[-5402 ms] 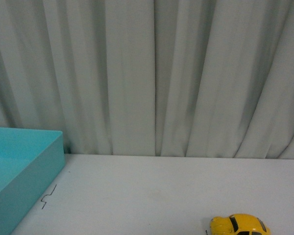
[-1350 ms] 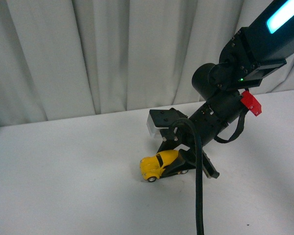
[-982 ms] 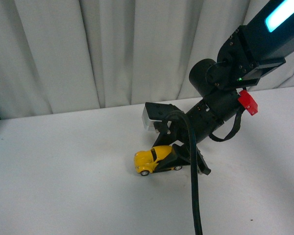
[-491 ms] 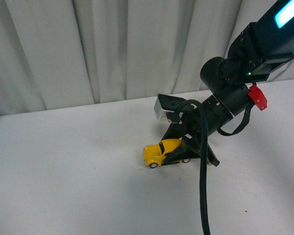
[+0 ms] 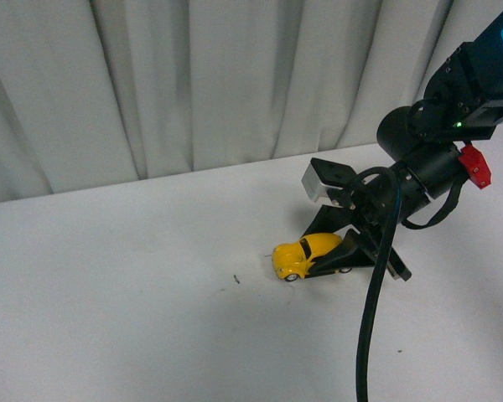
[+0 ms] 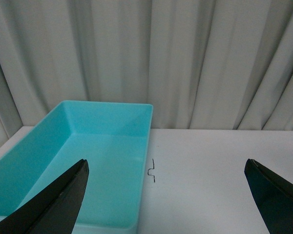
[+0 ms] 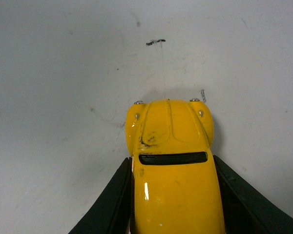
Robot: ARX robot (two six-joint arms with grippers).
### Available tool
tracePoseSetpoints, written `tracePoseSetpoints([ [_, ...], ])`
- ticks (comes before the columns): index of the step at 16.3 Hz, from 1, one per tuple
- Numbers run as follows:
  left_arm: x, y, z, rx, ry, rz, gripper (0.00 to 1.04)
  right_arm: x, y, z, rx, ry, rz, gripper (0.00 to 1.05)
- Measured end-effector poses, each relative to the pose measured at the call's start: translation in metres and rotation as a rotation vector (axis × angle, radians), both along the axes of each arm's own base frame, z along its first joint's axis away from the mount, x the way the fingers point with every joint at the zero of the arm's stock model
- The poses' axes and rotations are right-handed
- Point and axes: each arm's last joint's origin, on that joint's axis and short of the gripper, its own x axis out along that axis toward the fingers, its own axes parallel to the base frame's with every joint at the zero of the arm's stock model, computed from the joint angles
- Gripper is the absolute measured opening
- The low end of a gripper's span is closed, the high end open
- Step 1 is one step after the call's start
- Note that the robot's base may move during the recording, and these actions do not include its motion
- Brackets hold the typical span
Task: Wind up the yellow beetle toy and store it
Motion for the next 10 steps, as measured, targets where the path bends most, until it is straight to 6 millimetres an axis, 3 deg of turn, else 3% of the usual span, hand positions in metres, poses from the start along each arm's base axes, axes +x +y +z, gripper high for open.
tracePoseSetpoints([
  [6, 0.0, 0.0, 0.0, 0.0, 0.0, 0.0, 0.98, -0.043, -0.054, -0.003, 0.018, 0.056, -0.081, 0.42],
  [8, 0.0, 0.0, 0.0, 0.0, 0.0, 0.0, 0.98, -0.044, -0.056, -0.002, 0.016, 0.069, -0.083, 0.42],
  [10, 0.0, 0.0, 0.0, 0.0, 0.0, 0.0, 0.98, -0.043, -0.058, -0.002, -0.011, 0.079, -0.082, 0.54],
])
